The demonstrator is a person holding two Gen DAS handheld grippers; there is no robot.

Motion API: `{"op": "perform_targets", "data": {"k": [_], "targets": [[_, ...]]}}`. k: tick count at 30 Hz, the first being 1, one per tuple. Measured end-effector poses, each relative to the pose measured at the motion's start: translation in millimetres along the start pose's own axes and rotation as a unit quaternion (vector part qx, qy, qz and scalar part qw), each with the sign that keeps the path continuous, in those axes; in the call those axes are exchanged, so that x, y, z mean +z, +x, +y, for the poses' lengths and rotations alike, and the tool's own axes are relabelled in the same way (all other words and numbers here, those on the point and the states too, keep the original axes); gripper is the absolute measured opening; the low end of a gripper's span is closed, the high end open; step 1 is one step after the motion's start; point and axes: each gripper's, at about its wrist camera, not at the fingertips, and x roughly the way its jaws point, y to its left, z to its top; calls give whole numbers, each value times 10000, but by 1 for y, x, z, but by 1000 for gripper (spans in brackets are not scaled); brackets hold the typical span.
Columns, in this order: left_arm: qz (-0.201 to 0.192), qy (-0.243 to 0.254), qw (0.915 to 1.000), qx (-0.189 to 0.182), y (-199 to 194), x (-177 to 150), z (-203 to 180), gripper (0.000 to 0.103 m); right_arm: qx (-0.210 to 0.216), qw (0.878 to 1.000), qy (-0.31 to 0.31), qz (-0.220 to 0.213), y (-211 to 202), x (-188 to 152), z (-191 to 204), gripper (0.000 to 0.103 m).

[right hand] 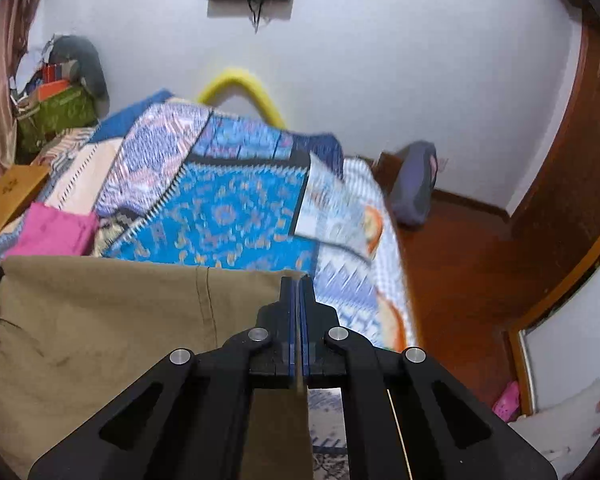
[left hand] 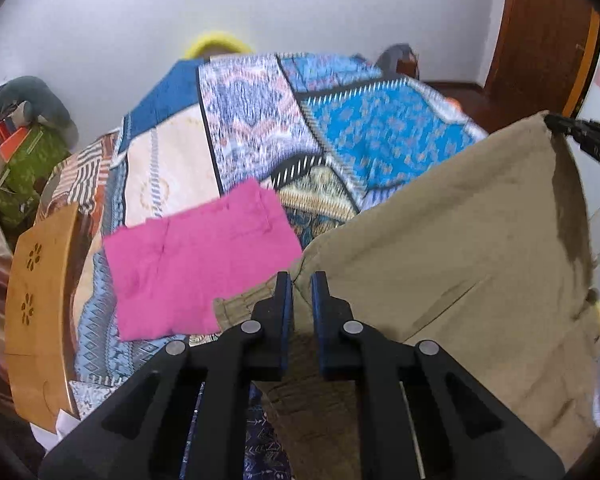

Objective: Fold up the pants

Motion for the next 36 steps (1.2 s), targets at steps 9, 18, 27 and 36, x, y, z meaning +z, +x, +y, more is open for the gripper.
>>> {"op": "perform_targets", "data": {"k": [9, 18, 27, 36], "targets": [[-368, 173, 9991, -144, -73, -12, -5, 10, 303, 9974, 342, -552, -80, -7, -1, 1], [-561, 369, 9975, -223, -139, -68, -22, 10, 591, 9940, 558, -728, -155, -60, 4, 1], [-687, 574, 9947, -504, -183, -128, -45, 1, 744, 9936, 647, -545, -199, -125, 13, 1], [-384, 153, 9958, -821, -173, -161, -28, 26, 685, 9935, 885, -197, -208, -195, 20, 1]]}}
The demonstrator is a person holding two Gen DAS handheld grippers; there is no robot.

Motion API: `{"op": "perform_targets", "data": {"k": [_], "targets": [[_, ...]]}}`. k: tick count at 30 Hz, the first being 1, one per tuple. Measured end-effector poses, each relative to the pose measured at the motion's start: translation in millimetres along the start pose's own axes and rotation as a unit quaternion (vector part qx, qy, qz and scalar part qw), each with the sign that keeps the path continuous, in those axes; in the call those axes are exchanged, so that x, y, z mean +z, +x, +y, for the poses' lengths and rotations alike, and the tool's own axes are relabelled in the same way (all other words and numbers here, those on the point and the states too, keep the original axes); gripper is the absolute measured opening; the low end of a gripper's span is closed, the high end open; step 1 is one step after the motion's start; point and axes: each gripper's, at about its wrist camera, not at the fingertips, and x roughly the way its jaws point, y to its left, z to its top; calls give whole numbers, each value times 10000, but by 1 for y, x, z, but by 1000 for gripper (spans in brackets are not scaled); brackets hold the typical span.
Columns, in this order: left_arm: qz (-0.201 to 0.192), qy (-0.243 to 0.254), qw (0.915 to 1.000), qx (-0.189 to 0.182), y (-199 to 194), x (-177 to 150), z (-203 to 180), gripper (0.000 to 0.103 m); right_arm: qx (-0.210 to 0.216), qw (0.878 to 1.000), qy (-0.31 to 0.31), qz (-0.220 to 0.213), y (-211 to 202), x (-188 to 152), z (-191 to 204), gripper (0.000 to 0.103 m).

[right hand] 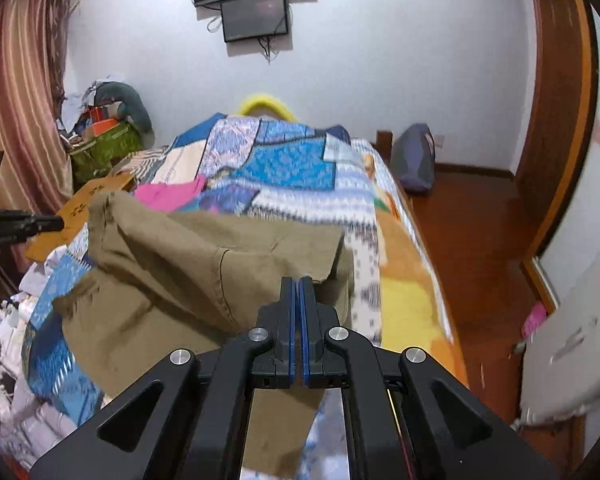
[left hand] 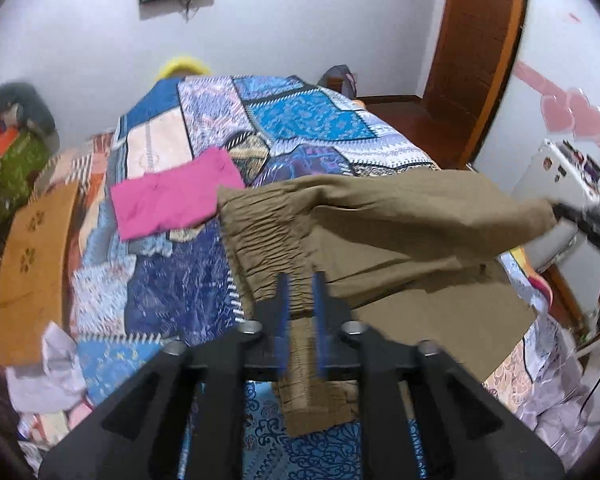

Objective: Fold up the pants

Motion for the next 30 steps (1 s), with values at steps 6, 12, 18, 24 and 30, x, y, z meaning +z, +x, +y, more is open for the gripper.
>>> {"op": "perform_targets", "data": {"k": [6, 12, 18, 24, 30], "targets": [[-21, -447, 9989, -154, 25, 10, 25, 63, 4, 9998, 168, 114, 10, -18, -1, 2], [162, -663, 9963, -519, 53, 31, 38, 64, -31, 9996, 154, 216, 15, -24, -3, 2], [398, -407, 9957, -737, 81, 46, 32, 57, -60, 9993, 186, 312, 20, -34, -7, 2], [223, -209, 9977, -603, 67, 42, 22, 35, -90, 9992, 142, 358, 20, -37, -6, 2], [-8, -28, 9968, -794, 21, 30, 14, 14, -126, 9996, 115, 245, 1, -37, -6, 2]]}}
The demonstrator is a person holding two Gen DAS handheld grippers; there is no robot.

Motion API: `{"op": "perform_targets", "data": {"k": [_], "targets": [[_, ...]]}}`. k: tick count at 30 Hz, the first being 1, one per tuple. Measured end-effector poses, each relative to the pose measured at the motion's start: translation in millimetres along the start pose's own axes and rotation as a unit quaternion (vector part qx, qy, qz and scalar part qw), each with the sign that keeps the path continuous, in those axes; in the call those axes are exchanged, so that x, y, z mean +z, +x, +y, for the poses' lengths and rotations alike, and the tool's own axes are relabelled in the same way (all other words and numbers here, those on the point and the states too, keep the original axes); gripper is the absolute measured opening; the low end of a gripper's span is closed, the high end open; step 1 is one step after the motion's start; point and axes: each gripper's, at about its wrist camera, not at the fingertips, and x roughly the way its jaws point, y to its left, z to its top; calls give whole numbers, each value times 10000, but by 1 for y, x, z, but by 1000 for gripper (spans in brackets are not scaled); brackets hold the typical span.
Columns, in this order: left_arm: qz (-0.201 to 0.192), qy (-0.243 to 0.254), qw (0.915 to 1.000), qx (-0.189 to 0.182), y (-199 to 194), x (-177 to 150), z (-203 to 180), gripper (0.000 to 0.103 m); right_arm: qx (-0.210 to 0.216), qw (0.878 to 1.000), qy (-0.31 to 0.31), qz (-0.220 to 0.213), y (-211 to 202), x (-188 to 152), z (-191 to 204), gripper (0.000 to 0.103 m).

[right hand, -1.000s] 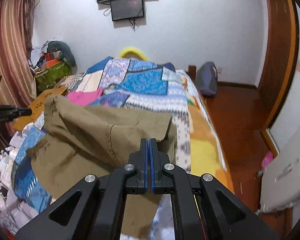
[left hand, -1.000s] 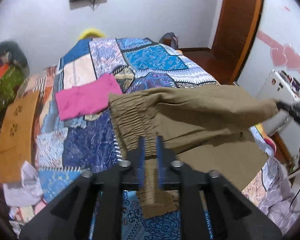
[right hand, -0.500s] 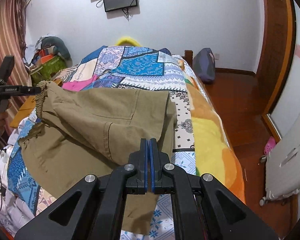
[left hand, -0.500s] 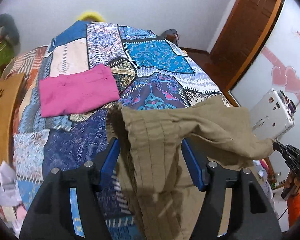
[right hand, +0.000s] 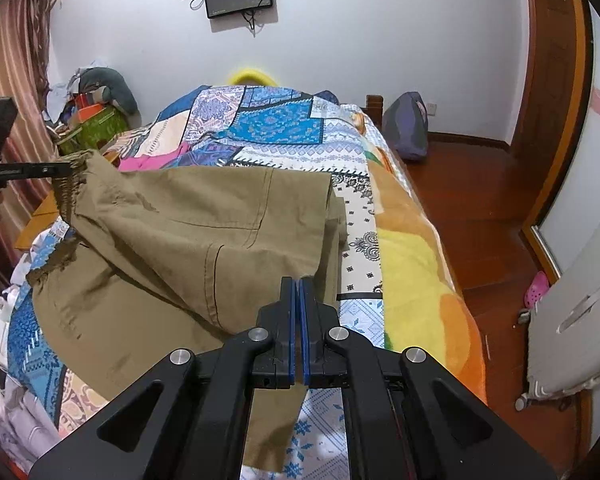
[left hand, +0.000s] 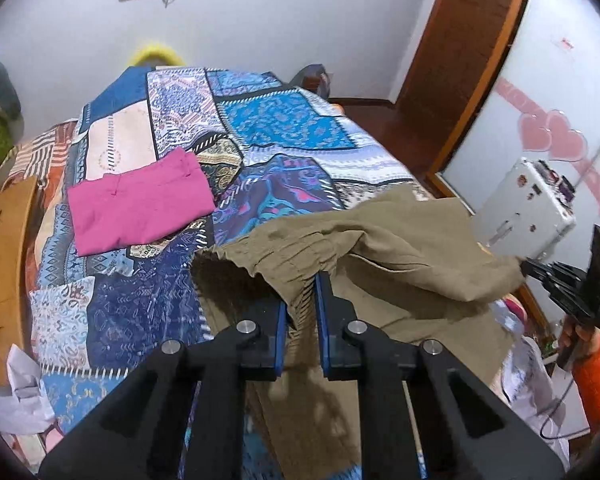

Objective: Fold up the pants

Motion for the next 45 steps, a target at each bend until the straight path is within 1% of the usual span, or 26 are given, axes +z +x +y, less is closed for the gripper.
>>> {"op": "perform_targets", "data": {"k": [2, 4, 7, 10, 14, 16, 20, 24, 27, 29, 30, 31, 33, 34, 36, 38, 40, 43, 45], "targets": [[-78, 82, 9999, -52, -13, -7, -5, 14, -3, 10000, 21, -40, -7, -2, 0, 2], [-75, 185, 9997, -106, -23, -15, -11, 14, 15, 10000, 55, -75, -16, -7, 2, 2], [9, 294, 9995, -122, -31, -32, -19, 14, -8, 10000, 48, -78, -25, -15, 4, 2], [108, 348, 9992, -153, -34, -56, -23, 14, -39, 10000, 28, -40, -31, -24, 7, 2], [287, 442, 9986, 22, -29, -85, -27, 14, -85, 9999, 91, 110, -30, -41, 7, 2], [408, 468, 9979, 173, -25, -100, -27, 14, -100, 9996, 166, 192, -28, -47, 5, 2], [516, 405, 9971, 384, -25, -117, -20, 14, -261, 9988, 184, 365, -25, -58, 3, 2], [387, 344, 9971, 563, -41, -117, -15, 14, -362, 9980, 267, 439, -32, -62, -2, 2], [109, 355, 9971, 660, -59, -105, -17, 14, -345, 9982, 265, 423, -42, -56, -6, 3], [-41, 363, 9973, 636, -65, -95, -22, 14, -325, 9987, 185, 338, -47, -46, -4, 6], [-88, 382, 9974, 609, -65, -88, -25, 14, -282, 9991, 136, 285, -49, -39, -2, 11], [-118, 420, 9973, 598, -64, -83, -29, 14, -242, 9994, 112, 241, -49, -35, 1, 18], [-154, 502, 9968, 601, -56, -73, -38, 14, -72, 9998, 75, 149, -45, -24, 10, 26], [-127, 505, 9970, 567, -51, -68, -41, 14, 4, 9998, 67, 173, -41, -21, 14, 27], [17, 469, 9976, 506, -33, -62, -47, 20, 175, 9996, 40, 214, -27, -17, 26, 27], [139, 443, 9973, 576, -16, -60, -49, 38, 318, 9991, -9, 264, -12, -18, 38, 27], [317, 428, 9968, 603, 4, -65, -50, 40, 390, 9984, -58, 404, 4, -24, 47, 27], [570, 422, 9953, 659, 22, -81, -47, 40, 471, 9959, -64, 767, 27, -39, 55, 27], [673, 400, 9946, 680, 27, -94, -41, 46, 484, 9934, -48, 1043, 39, -54, 54, 27]]}}
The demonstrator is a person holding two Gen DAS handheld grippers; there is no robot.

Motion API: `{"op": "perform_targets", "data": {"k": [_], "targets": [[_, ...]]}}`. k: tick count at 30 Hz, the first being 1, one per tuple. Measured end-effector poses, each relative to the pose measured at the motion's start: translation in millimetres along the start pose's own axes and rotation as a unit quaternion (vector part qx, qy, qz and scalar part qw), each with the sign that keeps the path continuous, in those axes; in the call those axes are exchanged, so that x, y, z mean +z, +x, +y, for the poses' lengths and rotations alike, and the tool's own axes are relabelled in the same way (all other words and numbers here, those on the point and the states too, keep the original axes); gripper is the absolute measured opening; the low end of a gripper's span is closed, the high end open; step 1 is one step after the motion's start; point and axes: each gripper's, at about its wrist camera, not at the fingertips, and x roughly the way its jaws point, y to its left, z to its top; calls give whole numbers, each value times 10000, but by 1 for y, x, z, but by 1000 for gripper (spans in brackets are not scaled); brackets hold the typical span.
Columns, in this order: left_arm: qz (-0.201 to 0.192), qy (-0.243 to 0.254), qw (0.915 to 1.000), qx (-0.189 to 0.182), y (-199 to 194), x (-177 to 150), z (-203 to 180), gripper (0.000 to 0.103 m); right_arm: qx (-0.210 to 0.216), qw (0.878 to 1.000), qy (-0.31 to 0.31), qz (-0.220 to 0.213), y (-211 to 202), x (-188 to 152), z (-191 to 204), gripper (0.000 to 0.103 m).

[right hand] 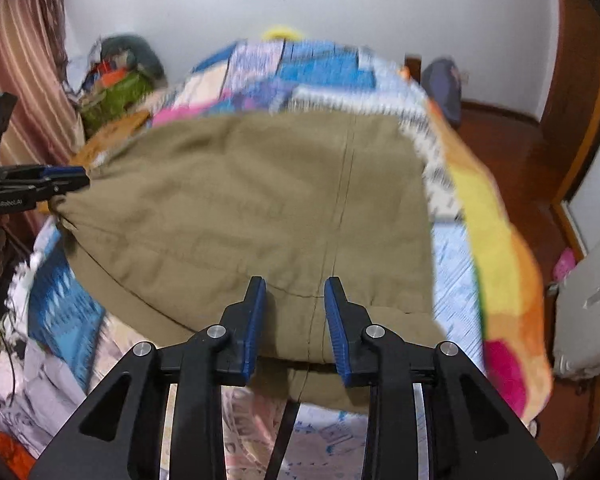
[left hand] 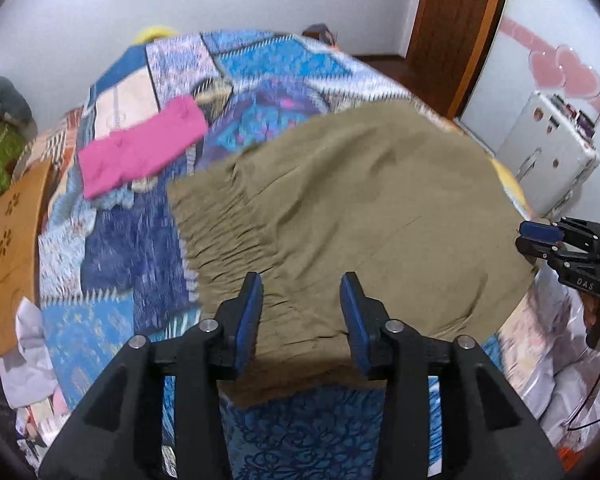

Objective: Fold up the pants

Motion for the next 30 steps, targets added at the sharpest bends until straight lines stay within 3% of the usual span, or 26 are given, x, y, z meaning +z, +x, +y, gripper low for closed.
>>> {"op": "perform_targets", "data": {"k": [2, 7, 10, 13, 16, 20, 23, 27, 30], "targets": [[-25, -58, 9999, 79, 2, -12, 6, 58, -4, 10000, 15, 42, 1, -10, -5, 27], [-126, -174, 9998, 30, -19, -15, 13, 59, -167, 9999, -39, -15, -20, -14, -10, 27], [-319, 50, 9994, 141, -38, -10, 3, 59, -259, 9995, -113, -120, -33, -11, -6, 28], [-440, 252, 9987, -106, -53, -8, -13, 61, -58, 9997, -83, -216, -43, -6, -1, 30], [-493, 517, 9974, -74, -57, -12, -34, 70, 130, 9993, -68, -332, -52, -5, 9, 30], [-419, 892, 9951, -110, -46, -21, -61, 70, 262, 9982, -288, -449, -54, -5, 28, 33], [-275, 1253, 9916, -137, -30, -26, -79, 70, 279, 9971, -449, -545, -53, -6, 39, 45], [-107, 1717, 9850, 116, -7, -29, -98, 70, 384, 9959, -621, -541, -45, -8, 50, 45], [-117, 1732, 9848, 94, -1, -24, -100, 68, 410, 9959, -630, -503, -35, -6, 52, 45]]}}
